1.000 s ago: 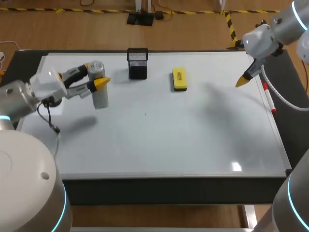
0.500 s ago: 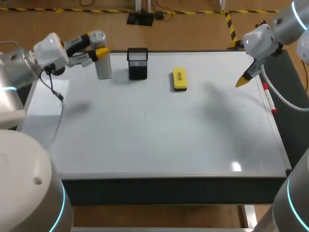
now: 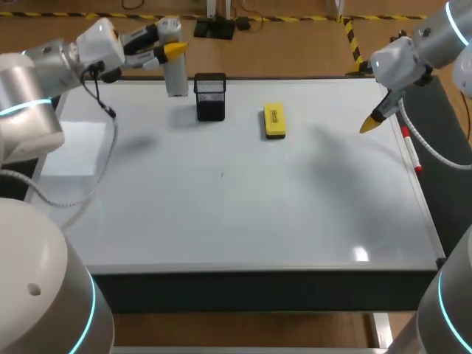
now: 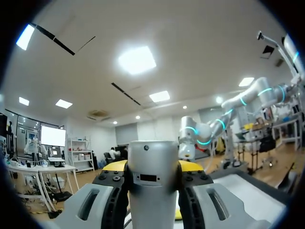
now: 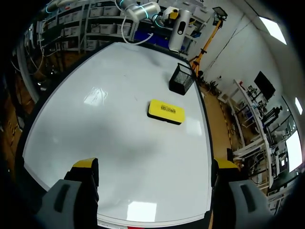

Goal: Pick up the inspection probe, press it on each red-marked spot on the whiteboard one by one, put down the probe, pick up the eraser, and wipe off all the red marks.

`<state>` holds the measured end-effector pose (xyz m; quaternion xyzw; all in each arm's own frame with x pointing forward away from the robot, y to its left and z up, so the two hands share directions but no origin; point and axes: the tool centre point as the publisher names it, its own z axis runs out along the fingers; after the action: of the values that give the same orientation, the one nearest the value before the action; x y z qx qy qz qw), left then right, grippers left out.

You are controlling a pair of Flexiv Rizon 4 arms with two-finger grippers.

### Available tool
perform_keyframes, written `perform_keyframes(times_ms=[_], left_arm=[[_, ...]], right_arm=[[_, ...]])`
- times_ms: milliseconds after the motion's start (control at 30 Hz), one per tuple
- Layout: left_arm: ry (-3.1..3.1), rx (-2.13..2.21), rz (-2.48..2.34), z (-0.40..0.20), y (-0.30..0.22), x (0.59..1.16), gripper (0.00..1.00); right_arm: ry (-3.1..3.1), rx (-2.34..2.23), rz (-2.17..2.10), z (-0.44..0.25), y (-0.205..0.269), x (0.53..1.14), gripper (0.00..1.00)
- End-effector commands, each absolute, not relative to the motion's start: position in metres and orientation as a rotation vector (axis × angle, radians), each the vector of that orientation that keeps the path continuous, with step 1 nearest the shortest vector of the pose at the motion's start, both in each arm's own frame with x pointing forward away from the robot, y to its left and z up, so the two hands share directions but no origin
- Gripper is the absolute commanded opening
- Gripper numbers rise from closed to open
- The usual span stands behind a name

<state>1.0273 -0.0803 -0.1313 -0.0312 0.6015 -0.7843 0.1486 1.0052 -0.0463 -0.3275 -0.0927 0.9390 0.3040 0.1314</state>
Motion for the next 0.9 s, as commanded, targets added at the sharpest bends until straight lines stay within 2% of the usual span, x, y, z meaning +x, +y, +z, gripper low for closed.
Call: perform_keyframes(times_ms=[33,567,900], left_arm=[[1.8,0.121,-2.354,-0.131,-0.091,1.058,0.0],[1.826,0.229,-2.464,-0.144,-0.133,1.085,0.0],[1.852,0.218,-2.466,-0.16,-0.14,1.09,0.0]], right_arm=[[2.729,-0.271,0.878,-0.327,-0.046,1.005,1.0],[2.729,-0.271,0.878,-0.327,-0.046,1.005,1.0],[2.729,-0.271,0.878,-0.327,-0.046,1.005,1.0]])
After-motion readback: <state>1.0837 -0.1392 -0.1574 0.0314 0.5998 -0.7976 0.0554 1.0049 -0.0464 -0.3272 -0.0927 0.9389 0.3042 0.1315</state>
